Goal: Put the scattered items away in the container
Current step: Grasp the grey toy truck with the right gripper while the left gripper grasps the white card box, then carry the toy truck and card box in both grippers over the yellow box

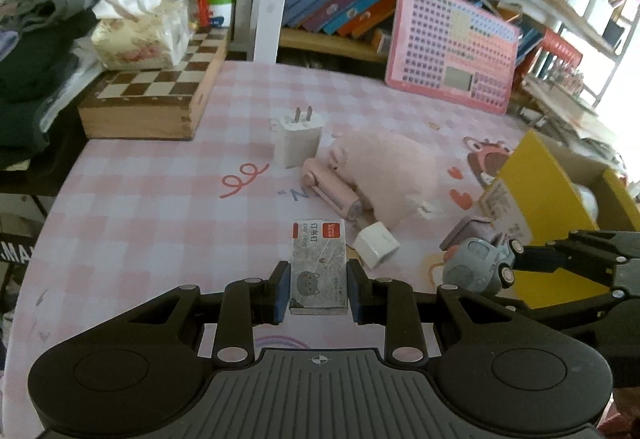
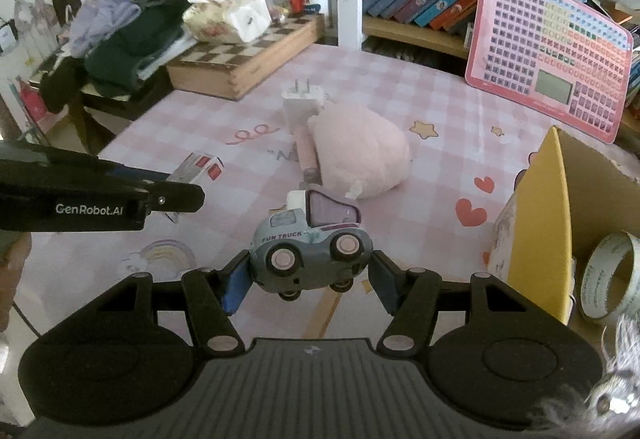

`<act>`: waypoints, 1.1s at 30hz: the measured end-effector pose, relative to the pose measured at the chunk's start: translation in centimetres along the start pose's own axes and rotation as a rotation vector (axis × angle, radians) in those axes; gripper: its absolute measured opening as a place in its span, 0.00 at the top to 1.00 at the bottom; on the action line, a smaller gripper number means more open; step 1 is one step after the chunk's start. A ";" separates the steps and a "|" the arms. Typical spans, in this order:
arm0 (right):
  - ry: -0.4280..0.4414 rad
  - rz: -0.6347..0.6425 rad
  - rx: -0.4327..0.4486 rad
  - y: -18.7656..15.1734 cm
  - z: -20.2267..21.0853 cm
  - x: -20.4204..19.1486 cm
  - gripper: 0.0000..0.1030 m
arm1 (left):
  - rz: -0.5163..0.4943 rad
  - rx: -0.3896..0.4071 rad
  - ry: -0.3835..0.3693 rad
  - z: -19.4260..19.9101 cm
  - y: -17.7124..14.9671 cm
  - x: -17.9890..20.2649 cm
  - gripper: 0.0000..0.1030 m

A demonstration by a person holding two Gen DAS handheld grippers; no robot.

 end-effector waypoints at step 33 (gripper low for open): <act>-0.131 -0.195 0.030 -9.0 15.5 0.1 0.42 | -0.036 0.052 -0.292 11.0 -6.7 8.6 0.73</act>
Point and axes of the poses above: each gripper's, at about its wrist camera, not at the fingertips, and z roughly against the way its jaws point, x to its right, y to its top, the point moved 6 cm from there along -z, roughly the way its jaws point, and after that the axes turned 14 degrees about -y, right-handed, at the moved point
